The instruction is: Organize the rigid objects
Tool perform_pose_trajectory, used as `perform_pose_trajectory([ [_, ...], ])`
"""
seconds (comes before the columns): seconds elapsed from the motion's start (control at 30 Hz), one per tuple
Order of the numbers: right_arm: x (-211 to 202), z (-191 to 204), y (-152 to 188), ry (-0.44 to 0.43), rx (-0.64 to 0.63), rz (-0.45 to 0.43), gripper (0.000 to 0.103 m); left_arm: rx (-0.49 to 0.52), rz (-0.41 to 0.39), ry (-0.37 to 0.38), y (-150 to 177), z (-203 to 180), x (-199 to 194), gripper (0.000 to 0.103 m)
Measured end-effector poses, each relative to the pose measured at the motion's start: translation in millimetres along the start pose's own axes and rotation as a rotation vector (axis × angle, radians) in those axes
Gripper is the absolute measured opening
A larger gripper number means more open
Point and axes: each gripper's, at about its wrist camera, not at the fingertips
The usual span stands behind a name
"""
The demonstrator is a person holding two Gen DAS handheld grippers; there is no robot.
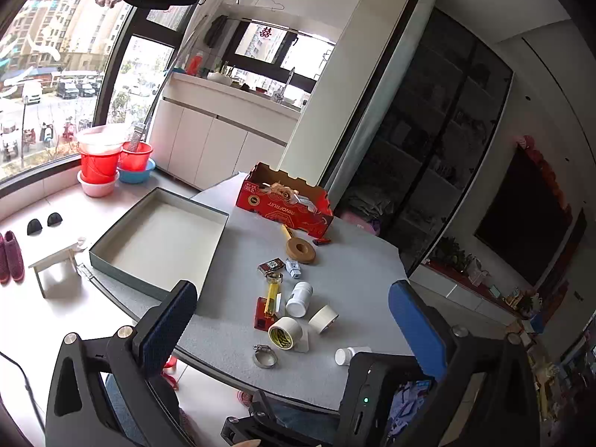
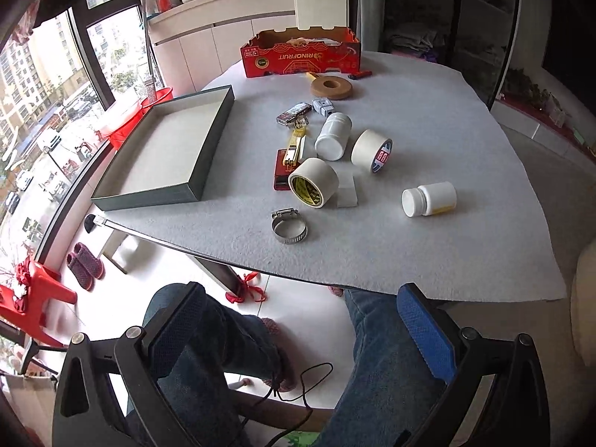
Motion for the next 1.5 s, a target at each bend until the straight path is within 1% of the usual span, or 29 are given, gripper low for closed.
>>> perform_pose_trajectory([
  [0.03,1,-1,0,0.007,0.001,0.001,0.103,-0.002,0.012,-0.014,1,2,4,0.103],
  [0.07,2,-2,1,0.006,-0.001,0.0,0.103,-0.007,0.012,-0.04,2,2,6,0.103],
  [0.1,4,-4,1,0.005,0.0,0.0,0.103,-0.001,0.011,-0.082,2,3,7,0.103],
  [0.13,5,-5,1,0.009,0.008,0.003,0.103,0.001,0.009,-0.102,3,4,8,0.103],
  [0.23,13,-10,2,0.025,0.021,0.026,0.103,-0.025,0.019,-0.101,4,9,13,0.103],
  [0.4,22,-9,5,0.054,0.0,0.051,0.103,0.014,0.06,-0.115,11,0,25,0.103],
  [0.57,23,-11,5,0.086,0.006,0.045,0.103,0.01,0.084,-0.119,12,0,31,0.103],
  [0.73,27,-12,7,0.062,0.025,0.063,0.103,0.031,0.092,-0.124,14,-3,34,0.103],
  [0.83,28,-13,7,0.049,0.031,0.065,0.103,0.019,0.096,-0.115,12,-1,35,0.103],
  [0.93,30,-11,6,0.031,-0.011,0.079,0.103,0.002,0.125,-0.107,8,6,41,0.103],
  [1.0,30,-13,5,0.029,-0.032,0.064,0.103,0.042,0.136,-0.127,7,9,47,0.103],
  [1.07,31,-26,1,0.0,-0.013,0.064,0.103,0.094,0.175,-0.151,7,14,59,0.103],
  [1.13,36,-49,-4,-0.03,0.027,0.075,0.103,0.148,0.259,-0.167,12,23,78,0.103],
  [1.2,40,-78,-8,-0.033,0.076,0.075,0.103,0.204,0.358,-0.191,21,30,99,0.103],
  [1.27,44,-107,-11,-0.026,0.108,0.083,0.103,0.261,0.417,-0.216,33,33,118,0.103],
  [1.3,47,-119,-13,-0.009,0.12,0.09,0.103,0.286,0.444,-0.224,39,32,128,0.103],
  [1.4,53,-142,-22,0.029,0.14,0.105,0.103,0.314,0.519,-0.212,56,26,158,0.103],
  [1.5,63,-147,-33,0.013,0.123,0.13,0.103,0.313,0.572,-0.196,72,20,187,0.103],
])
Point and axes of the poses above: each gripper's, at about its wrist camera, not at the fingertips, and x roughly the way its jaws point, z to its left, y to its underside, and after that the axes turned 5 degrees about y, right-handed
